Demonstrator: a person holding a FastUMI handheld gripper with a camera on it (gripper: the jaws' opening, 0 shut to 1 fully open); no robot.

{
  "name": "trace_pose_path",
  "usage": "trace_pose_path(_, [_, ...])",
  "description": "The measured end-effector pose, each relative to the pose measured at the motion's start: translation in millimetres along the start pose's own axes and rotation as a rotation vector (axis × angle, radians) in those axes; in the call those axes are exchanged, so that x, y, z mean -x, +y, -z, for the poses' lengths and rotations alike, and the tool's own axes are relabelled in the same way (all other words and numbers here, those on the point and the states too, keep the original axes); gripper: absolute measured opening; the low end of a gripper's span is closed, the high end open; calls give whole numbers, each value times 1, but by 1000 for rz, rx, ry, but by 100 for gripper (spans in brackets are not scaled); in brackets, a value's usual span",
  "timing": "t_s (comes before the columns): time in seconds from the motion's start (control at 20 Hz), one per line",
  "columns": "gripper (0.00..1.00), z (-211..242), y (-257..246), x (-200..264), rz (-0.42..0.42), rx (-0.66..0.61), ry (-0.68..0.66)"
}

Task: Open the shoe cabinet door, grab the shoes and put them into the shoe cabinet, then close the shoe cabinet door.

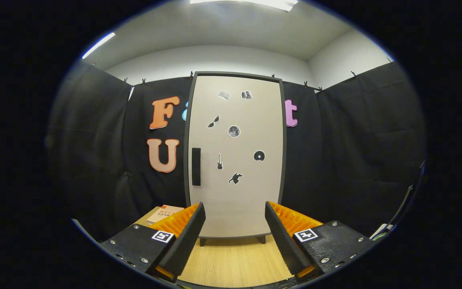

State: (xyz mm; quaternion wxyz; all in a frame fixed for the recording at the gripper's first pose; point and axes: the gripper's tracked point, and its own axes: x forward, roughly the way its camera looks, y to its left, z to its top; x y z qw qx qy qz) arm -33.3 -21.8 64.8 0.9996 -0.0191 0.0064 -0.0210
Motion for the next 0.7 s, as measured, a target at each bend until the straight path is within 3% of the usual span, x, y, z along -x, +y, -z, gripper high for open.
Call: trace_pose_path(0.7, [94, 4, -7, -3, 8, 10, 10])
